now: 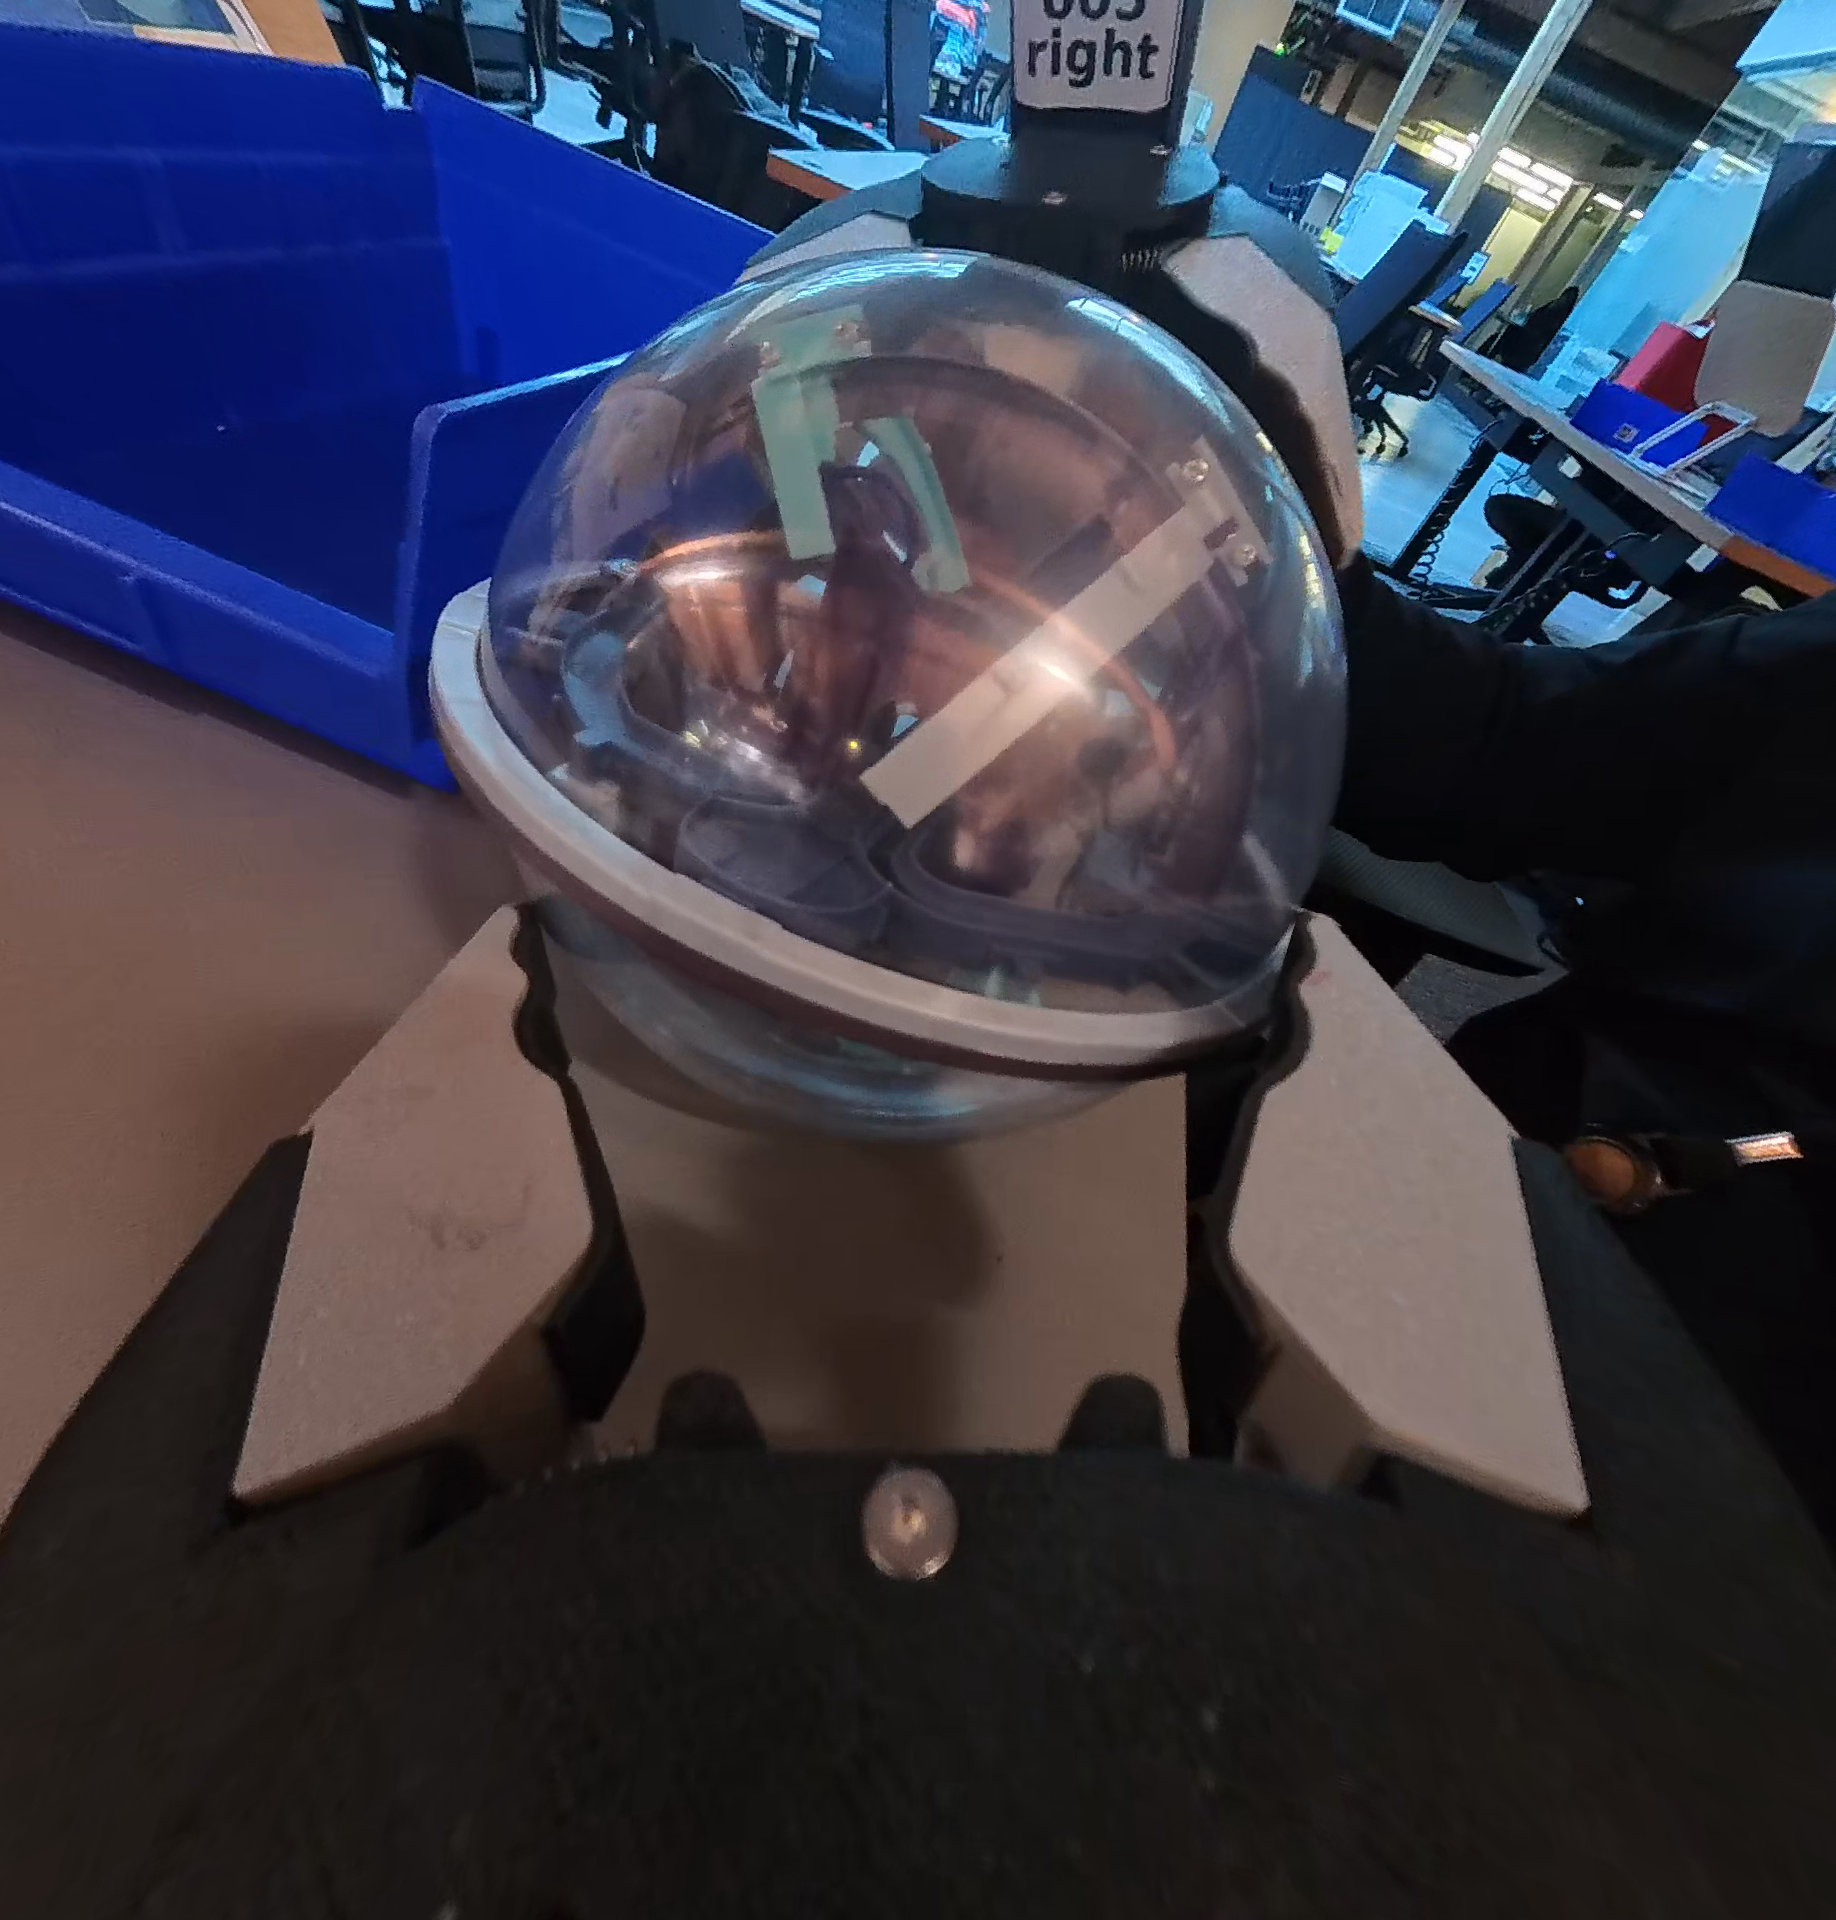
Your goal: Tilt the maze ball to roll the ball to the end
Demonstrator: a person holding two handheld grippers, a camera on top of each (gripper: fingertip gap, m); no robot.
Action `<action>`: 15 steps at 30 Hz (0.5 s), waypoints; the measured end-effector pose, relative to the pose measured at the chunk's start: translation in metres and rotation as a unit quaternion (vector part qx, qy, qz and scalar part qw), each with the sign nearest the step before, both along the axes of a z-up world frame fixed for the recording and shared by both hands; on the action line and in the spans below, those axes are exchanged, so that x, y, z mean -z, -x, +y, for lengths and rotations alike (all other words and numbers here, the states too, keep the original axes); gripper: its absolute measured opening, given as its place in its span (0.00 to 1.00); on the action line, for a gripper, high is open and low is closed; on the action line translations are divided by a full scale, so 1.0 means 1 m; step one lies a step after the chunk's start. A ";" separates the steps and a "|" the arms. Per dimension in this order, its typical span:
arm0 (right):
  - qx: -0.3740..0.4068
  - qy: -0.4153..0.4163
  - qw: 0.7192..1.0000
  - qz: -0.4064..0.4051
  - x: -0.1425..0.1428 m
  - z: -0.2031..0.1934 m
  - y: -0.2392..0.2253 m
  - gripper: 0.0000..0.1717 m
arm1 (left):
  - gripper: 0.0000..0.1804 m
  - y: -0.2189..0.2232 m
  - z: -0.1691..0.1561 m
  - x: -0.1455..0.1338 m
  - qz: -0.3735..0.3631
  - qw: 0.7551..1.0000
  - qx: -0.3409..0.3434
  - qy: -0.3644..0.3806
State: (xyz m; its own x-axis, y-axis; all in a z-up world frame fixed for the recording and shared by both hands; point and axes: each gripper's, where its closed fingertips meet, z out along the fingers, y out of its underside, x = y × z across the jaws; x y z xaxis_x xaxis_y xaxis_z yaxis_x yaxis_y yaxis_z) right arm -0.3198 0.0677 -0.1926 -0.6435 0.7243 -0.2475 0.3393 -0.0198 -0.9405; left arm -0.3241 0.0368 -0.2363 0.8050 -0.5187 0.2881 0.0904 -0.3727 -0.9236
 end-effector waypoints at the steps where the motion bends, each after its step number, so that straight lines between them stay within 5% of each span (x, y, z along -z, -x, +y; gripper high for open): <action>1: 0.002 0.000 1.000 0.000 -0.001 0.002 0.000 0.79 | 0.74 0.000 0.000 0.000 0.000 1.000 0.000 0.000; 8: 0.019 0.023 1.000 0.002 -0.005 0.029 -0.016 0.82 | 0.74 0.000 -0.001 0.000 0.006 1.000 0.001 0.000; 15: -0.035 -0.058 0.997 0.023 0.019 0.035 -0.041 0.81 | 0.73 0.002 -0.003 0.001 0.002 1.000 0.017 -0.001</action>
